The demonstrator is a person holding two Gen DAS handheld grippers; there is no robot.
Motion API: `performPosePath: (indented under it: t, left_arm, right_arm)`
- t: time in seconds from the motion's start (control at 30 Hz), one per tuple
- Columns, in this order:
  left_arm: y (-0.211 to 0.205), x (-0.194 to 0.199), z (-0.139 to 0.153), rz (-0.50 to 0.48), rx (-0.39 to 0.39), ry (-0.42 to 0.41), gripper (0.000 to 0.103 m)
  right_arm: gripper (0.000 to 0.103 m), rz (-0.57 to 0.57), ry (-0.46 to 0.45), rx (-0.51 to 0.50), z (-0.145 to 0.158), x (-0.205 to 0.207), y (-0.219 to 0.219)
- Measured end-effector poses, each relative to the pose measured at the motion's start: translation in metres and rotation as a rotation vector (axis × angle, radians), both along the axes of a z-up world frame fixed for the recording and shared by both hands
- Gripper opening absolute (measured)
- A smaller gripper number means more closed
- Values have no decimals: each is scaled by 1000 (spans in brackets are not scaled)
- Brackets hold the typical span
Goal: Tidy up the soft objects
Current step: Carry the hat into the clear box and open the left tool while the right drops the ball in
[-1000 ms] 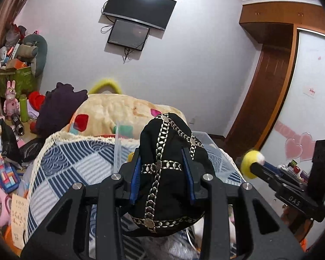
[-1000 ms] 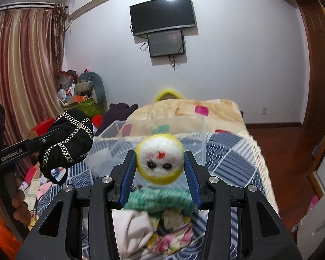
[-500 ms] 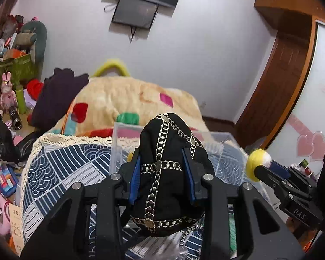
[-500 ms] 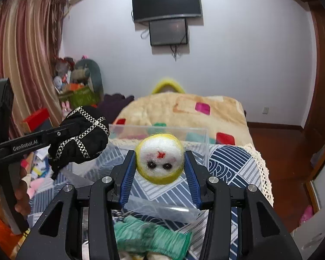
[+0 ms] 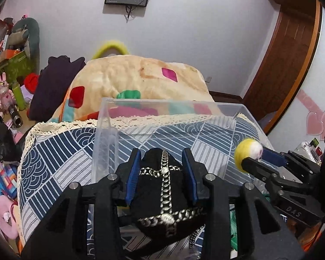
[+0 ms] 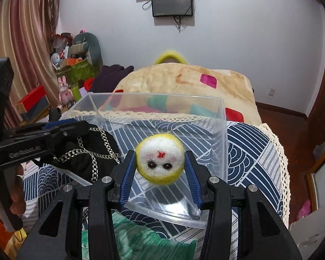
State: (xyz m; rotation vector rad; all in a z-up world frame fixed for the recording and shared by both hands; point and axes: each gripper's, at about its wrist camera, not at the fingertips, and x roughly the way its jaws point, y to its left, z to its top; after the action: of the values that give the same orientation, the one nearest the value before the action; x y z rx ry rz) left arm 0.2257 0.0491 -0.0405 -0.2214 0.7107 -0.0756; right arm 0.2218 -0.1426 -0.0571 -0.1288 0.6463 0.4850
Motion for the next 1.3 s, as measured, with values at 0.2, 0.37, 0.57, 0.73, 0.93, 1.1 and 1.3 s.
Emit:
performPosePath:
  t: [0.2,0.37,0.57,0.73,0.93,1.1,1.3]
  left_arm:
    - [-3,-20,18,-7,48,-53,52]
    - [-7,-49,31,-17,90,-111,65]
    - [-14,-84,31,-11,139,-160,82]
    - [-20,-104,19,-22,158,-152,89]
    - [-25,-116,-7,-29,155,-96,92]
    - [-33,-124,-31,-46,154,-41,92]
    - [-40,-129,-60,-66,136,30,92]
  right_arm:
    - [52,8,0,10,6,-2,-4]
    - [58,4,-58,19,20,-15,-8]
    - [72,6,-140,33,36,-46,-19]
    - [74,19,-154,56,38,-66,-23]
    - [74,29,-139,66,23,-85,-28]
    - [74,45,-89,79,2,-97,-27]
    - [74,70,-34,78,-22,-104,-16]
